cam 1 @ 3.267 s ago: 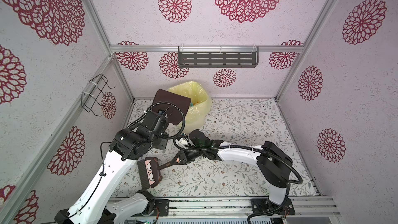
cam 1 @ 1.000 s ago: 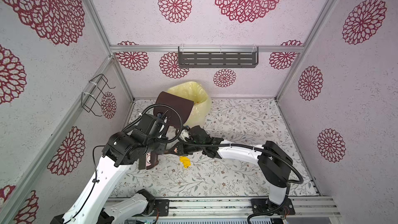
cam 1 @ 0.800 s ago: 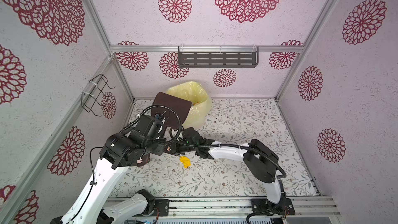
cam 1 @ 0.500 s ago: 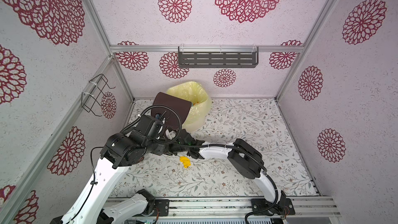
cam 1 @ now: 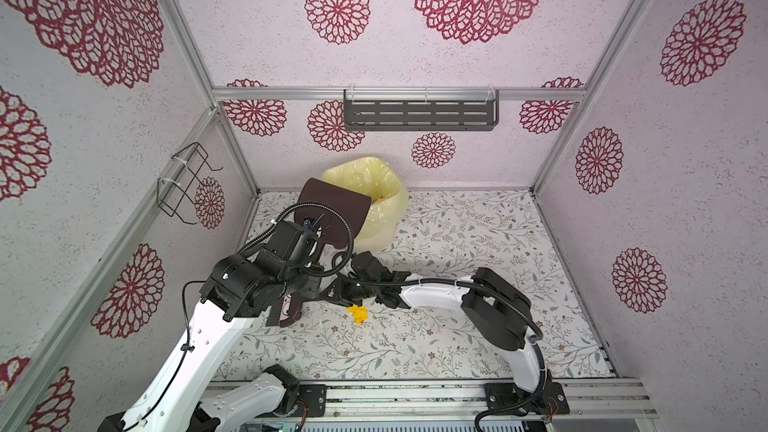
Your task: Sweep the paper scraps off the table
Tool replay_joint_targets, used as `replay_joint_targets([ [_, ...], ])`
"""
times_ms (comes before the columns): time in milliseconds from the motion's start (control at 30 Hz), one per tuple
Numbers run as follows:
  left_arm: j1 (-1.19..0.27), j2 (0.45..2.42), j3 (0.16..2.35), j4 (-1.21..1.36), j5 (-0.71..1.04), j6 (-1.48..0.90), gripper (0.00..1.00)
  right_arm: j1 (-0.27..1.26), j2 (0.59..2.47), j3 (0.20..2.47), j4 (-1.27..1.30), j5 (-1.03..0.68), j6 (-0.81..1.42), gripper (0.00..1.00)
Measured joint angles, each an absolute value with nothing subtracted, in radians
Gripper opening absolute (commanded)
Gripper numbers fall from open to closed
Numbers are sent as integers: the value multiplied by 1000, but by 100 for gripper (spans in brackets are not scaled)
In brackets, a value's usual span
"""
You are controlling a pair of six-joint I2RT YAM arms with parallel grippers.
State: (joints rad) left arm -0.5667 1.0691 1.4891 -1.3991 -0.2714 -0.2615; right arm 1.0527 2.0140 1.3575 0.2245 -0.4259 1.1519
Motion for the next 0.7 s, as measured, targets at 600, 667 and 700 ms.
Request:
replay_joint_targets([
  [600,-565,1107,1513,-1396,-279,-223,0,945,1620,1243,-262,-448,916,0],
  [667,-565,1113,1516,-1396,-278,-221,0,950,1639,1264,-257,-478,908,0],
  [700,-565,1115,1516,-1395,-278,-221,0,955,1660,1282,-249,-495,903,0],
])
